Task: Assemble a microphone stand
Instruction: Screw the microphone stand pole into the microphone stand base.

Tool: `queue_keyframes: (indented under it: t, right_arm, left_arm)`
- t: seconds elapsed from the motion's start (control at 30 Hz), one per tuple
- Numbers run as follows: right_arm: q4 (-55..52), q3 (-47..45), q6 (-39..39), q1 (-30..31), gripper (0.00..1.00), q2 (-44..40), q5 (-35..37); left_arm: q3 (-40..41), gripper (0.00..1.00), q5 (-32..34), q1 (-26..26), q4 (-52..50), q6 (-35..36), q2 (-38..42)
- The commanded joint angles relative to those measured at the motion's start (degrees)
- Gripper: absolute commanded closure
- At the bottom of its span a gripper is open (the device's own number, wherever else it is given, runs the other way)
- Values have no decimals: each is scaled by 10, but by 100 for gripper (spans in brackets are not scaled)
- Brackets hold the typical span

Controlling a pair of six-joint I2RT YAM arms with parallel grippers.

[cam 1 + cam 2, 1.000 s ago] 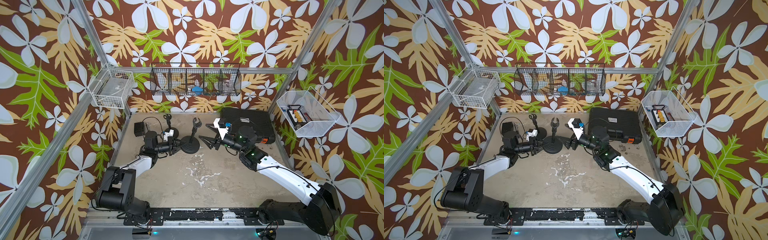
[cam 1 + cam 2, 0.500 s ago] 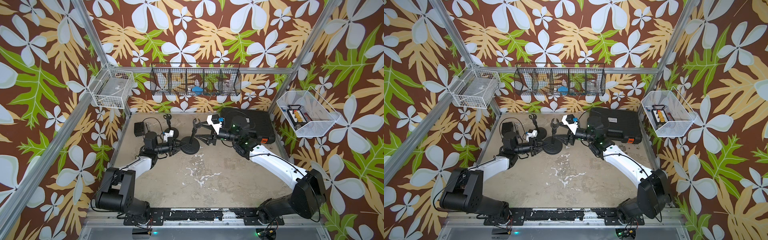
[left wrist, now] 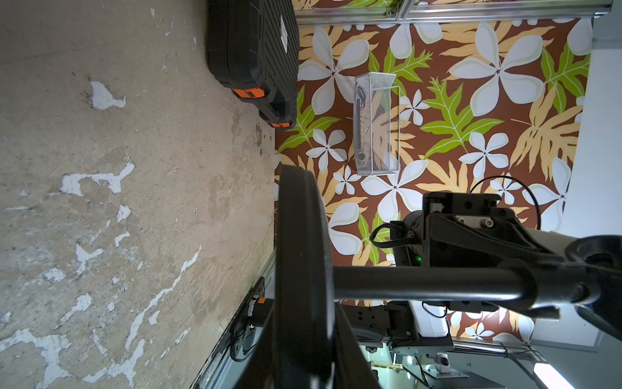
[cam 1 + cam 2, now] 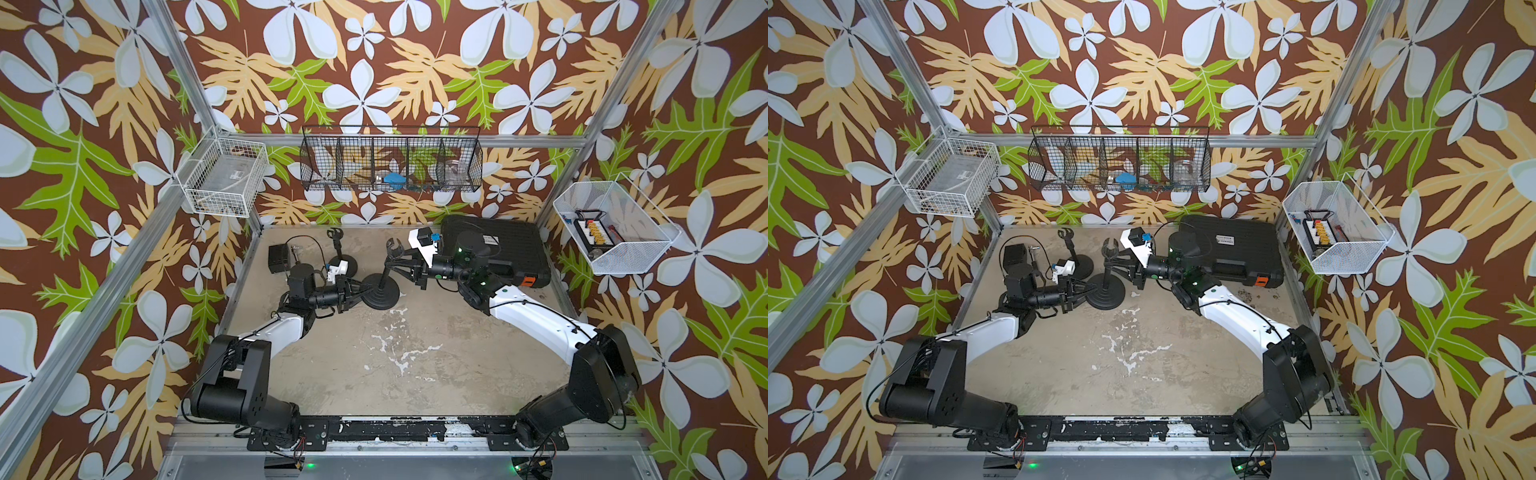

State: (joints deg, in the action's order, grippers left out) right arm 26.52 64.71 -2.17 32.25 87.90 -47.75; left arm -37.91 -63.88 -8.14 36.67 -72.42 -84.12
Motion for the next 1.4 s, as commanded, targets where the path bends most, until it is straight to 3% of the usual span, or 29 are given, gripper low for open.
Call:
queue_keyframes:
  t: [0.0, 0.03, 0.2, 0.37, 0.47, 0.53, 0.6, 0.63, 0.67, 0.73, 0.83, 1.0, 1.13, 1.23, 1.37]
  right_arm:
    - [32, -26, -6, 22, 94, -21, 92]
    - [42, -41, -9, 33, 100, -31, 133]
    - [74, -103, -26, 127, 100, -73, 463]
    - [-1, -49, -45, 215, 100, -39, 760]
    - [-30, -1, -35, 249, 100, -3, 847]
    - [-35, 13, -28, 254, 100, 8, 857]
    - [-41, 13, -30, 254, 100, -1, 834]
    - [-38, 6, -26, 254, 91, -11, 806]
    - [-37, -1, -21, 249, 67, -21, 769]
    - [-58, -4, -11, 236, 34, -38, 676]
    - [-85, -13, 10, 197, 15, -60, 483]
    - [-72, -61, 44, 105, 17, -86, 262]
    - [-34, -93, 69, 37, 28, -91, 112]
    - [-28, -92, 92, 12, 33, -81, 44]
    - [-48, -59, 120, 3, 38, -57, 21]
  left_arm:
    - [-3, 100, -11, 1, 34, -1, 1]
    - [-3, 100, -11, 1, 33, 1, 0]
    - [-4, 100, -13, 1, 32, 1, -2]
    - [-4, 100, -12, 1, 32, 1, -3]
    - [-4, 100, -12, 1, 29, 3, -4]
    - [-4, 100, -12, 1, 29, 4, -5]
    - [-5, 100, -11, 1, 29, 4, -6]
    - [-5, 100, -11, 1, 29, 4, -6]
    - [-5, 100, -12, 1, 28, 4, -6]
    - [-5, 100, -11, 1, 27, 5, -6]
    - [-5, 100, -12, 1, 25, 5, -7]
    - [-5, 100, -12, 1, 24, 8, -5]
    - [-5, 100, -13, 1, 23, 7, -4]
    - [-5, 100, -13, 1, 23, 8, -2]
    - [-4, 100, -12, 1, 23, 8, 0]
